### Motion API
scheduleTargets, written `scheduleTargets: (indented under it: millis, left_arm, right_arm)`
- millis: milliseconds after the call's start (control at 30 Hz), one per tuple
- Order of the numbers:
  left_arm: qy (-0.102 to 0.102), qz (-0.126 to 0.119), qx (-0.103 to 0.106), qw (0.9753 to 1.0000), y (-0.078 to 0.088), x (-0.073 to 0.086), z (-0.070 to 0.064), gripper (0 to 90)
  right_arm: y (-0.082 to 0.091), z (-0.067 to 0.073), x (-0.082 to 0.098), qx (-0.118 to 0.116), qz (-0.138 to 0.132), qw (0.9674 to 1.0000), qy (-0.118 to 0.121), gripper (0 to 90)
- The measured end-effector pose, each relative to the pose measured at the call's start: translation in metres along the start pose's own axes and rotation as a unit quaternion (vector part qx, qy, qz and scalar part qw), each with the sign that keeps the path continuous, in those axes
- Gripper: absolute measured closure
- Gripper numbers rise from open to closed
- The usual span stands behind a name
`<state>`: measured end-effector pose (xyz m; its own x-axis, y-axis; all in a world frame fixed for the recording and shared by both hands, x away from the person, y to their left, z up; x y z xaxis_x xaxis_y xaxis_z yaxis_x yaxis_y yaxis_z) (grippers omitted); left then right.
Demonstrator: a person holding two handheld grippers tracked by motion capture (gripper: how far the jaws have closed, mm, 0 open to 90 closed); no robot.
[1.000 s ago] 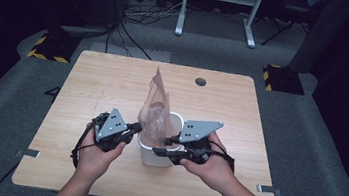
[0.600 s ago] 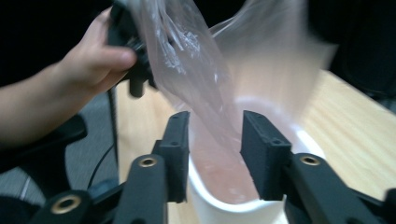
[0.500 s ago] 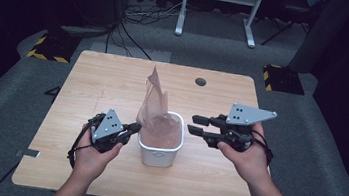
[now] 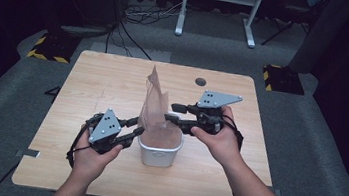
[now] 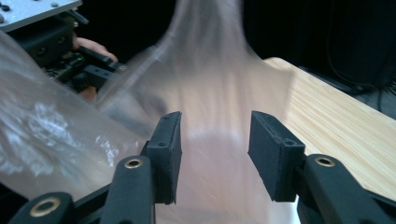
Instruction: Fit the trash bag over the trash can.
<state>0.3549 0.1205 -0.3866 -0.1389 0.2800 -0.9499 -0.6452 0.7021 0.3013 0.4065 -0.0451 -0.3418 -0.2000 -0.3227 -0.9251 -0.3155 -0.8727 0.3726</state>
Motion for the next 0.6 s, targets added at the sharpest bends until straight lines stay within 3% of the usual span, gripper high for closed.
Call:
scheduleTargets:
  millis: [167,333,500,533,567,600]
  left_arm:
    - [-0.007,-0.003,-0.003,1.0000,0.002,-0.004,-0.002,88.7]
    - [-0.011,0.002,-0.002,0.9999,0.000,-0.004,-0.004,89.9]
    - [-0.014,0.000,0.002,0.9999,-0.003,-0.005,-0.007,89.9]
    - [-0.016,0.000,0.003,0.9999,-0.003,-0.005,-0.008,89.9]
    - [-0.017,0.000,0.004,0.9998,-0.004,-0.005,-0.008,89.9]
    - [-0.017,0.000,0.005,0.9998,-0.004,-0.005,-0.009,89.9]
  right_arm:
    - [-0.004,0.013,-0.013,-0.022,-0.009,0.9997,-0.007,53.0]
    - [-0.012,0.022,-0.018,-0.040,-0.015,0.9987,-0.026,49.1]
    - [-0.024,0.027,-0.013,-0.046,0.000,0.9983,-0.035,47.1]
    - [-0.026,0.028,-0.011,-0.048,0.004,0.9982,-0.036,47.6]
    - [-0.031,0.029,-0.006,-0.046,0.015,0.9983,-0.032,57.5]
    - [-0.031,0.029,-0.006,-0.046,0.015,0.9983,-0.032,57.5]
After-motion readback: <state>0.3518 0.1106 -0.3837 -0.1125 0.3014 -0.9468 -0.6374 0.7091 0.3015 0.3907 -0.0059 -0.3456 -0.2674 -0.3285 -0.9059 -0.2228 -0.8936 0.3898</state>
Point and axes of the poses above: each handheld gripper's, and its own axes: y roughly backward along the jaws, x roughly out of its underside, z roughly to its left, the point moved 7 cm from there along -y, roughly forward along the jaws, and after that the axes turned 1 degree about x, right-handed, at the moved point
